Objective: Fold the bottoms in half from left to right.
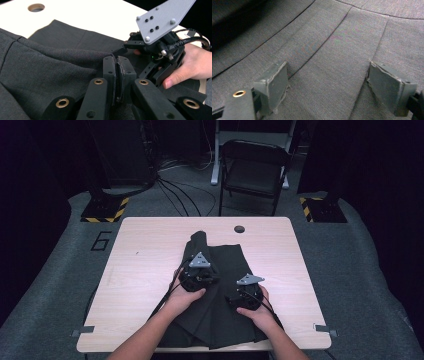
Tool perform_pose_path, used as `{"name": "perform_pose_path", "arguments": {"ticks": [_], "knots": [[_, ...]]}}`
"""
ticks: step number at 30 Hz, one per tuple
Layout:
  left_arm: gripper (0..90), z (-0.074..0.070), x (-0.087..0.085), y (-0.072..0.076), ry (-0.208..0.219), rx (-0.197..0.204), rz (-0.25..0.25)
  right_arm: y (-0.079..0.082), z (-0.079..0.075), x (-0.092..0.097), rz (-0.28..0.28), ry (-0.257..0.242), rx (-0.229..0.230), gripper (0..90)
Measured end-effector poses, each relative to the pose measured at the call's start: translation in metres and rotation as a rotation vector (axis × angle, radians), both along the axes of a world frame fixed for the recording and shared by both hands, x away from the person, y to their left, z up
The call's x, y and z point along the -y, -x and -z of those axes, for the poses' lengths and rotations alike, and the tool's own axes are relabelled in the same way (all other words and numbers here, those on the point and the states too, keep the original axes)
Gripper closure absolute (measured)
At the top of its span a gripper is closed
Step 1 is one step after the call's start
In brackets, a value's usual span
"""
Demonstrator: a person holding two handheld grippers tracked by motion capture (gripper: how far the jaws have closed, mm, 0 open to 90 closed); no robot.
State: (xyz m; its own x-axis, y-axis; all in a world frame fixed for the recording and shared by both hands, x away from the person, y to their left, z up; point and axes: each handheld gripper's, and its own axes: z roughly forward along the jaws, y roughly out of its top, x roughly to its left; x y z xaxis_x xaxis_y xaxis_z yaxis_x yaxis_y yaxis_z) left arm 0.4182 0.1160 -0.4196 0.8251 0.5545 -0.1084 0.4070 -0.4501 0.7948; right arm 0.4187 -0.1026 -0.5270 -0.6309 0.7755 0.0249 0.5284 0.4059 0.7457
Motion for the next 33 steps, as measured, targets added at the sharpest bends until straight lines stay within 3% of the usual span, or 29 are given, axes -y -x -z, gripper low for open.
{"name": "perform_pose_path", "arguments": {"ticks": [17,25,29,31,33], "knots": [[85.2,0.047,0.018,-0.011,-0.019,-0.113,0.004,0.0,0.0,0.0,0.004,-0.001,-0.001,16.5],[83.5,0.064,0.025,-0.007,-0.062,-0.138,0.019,0.0,0.0,0.0,0.003,-0.001,-0.002,16.5],[76.2,0.064,0.025,-0.007,-0.048,-0.147,0.017,0.0,0.0,0.0,0.003,-0.001,-0.002,16.6],[70.5,0.06,0.023,-0.006,-0.019,-0.149,0.013,0.0,0.0,0.0,0.003,-0.001,-0.001,16.5],[65.2,0.055,0.022,-0.004,-0.009,-0.132,0.001,0.0,0.0,0.0,0.002,-0.001,-0.001,16.6]]}}
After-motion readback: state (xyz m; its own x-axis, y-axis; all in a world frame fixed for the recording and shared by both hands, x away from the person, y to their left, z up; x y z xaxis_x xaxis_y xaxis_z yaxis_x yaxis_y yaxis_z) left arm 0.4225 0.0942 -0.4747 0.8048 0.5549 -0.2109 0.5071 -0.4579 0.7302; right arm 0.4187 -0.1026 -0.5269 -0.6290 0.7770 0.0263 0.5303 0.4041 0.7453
